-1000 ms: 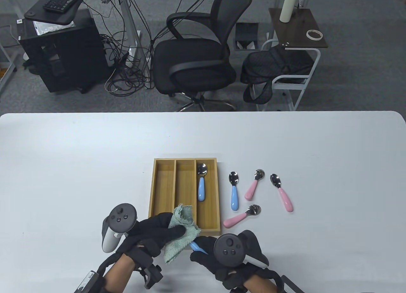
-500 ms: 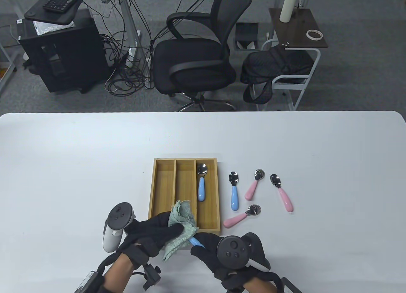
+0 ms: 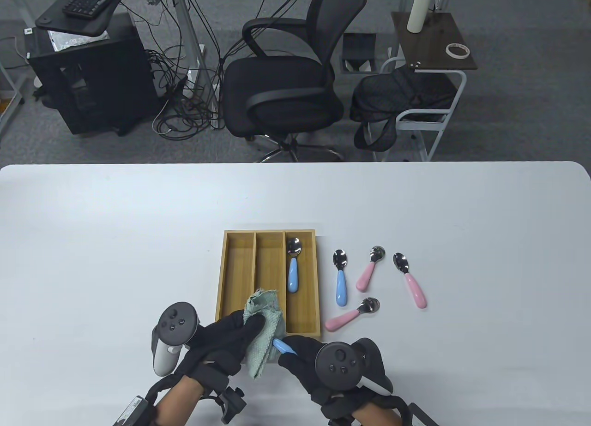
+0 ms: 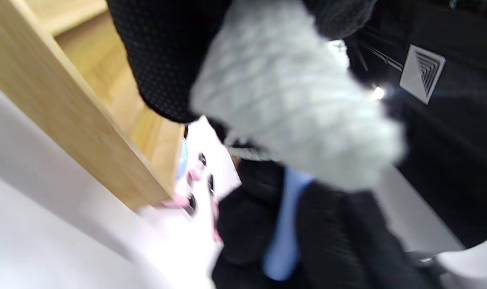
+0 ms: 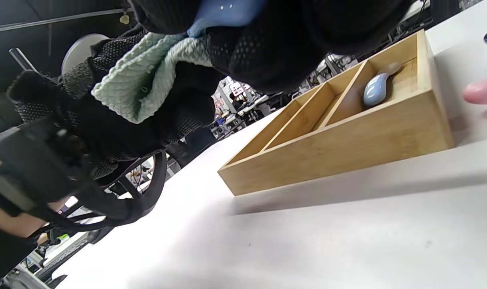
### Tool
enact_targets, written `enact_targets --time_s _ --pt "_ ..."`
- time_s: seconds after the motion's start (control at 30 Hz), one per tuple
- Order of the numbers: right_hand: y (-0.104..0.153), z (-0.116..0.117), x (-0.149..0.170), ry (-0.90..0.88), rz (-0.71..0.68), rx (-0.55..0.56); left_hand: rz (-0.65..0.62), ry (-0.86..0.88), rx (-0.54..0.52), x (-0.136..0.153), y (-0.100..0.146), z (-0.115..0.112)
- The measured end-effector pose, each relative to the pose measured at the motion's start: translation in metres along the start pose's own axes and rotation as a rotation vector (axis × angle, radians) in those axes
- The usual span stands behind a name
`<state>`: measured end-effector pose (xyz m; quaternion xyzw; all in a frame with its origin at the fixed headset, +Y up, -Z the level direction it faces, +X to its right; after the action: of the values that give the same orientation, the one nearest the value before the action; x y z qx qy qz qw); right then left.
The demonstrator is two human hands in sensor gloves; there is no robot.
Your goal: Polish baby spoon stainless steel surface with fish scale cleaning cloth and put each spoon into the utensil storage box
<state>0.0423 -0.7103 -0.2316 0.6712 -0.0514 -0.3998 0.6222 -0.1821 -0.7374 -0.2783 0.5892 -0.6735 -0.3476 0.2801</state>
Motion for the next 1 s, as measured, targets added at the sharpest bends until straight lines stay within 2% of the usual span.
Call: enact_targets --time_s 0.1,0.2,0.33,0.5,0.57,0.7,0.77,0.8,0.9,1.0 --pt "0.0 -0.003 -0.001 0.02 -0.005 0.021 -0.005 0.101 0.053 0.004 -0.002 0.001" --pt "0.0 -0.001 -0.001 0.01 -0.003 0.0 0.008 0.109 0.05 0.007 -0.003 0.003" --pt "0.0 0.004 -0.003 0.011 -0.011 -0.029 0.042 -0.031 -0.041 0.005 0.001 0.008" --pt "-0.001 0.007 -0.001 0.007 0.006 -0.055 0.052 -0.257 -0.108 -0.005 0.004 0.009" --pt "-0.003 0.009 0.001 -0.006 0.022 -0.062 0.061 -0.294 -0.114 -0.006 0.004 0.007" --pt "-0.003 0.009 0.004 -0.029 0.041 -0.063 0.065 -0.136 -0.075 0.0 0.002 0.004" --pt "-0.003 0.009 0.004 -0.043 0.048 -0.058 0.069 0.088 0.007 0.008 0.0 0.003" --pt "-0.003 0.009 0.004 -0.042 0.047 -0.05 0.064 0.144 0.019 0.01 -0.001 0.002" --pt "-0.004 0.01 0.007 -0.059 0.051 -0.053 0.065 0.084 -0.02 0.009 -0.001 0.003" --pt "-0.006 0.018 0.011 -0.201 0.072 -0.149 0.048 -0.069 -0.087 0.0 0.002 0.006"
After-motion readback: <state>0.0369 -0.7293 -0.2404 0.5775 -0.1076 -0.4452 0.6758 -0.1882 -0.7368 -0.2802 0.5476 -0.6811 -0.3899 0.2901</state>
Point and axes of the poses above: the tracker on the back of each hand, its own x axis roughly to the little-finger side, its own y axis roughly from the fingertips to the wrist, z = x × y, the point moved 2 cm from there along -y, roughly from the wrist to the fingertips, and after that the axes turned 12 degrees about x, right-handed, at the moved point
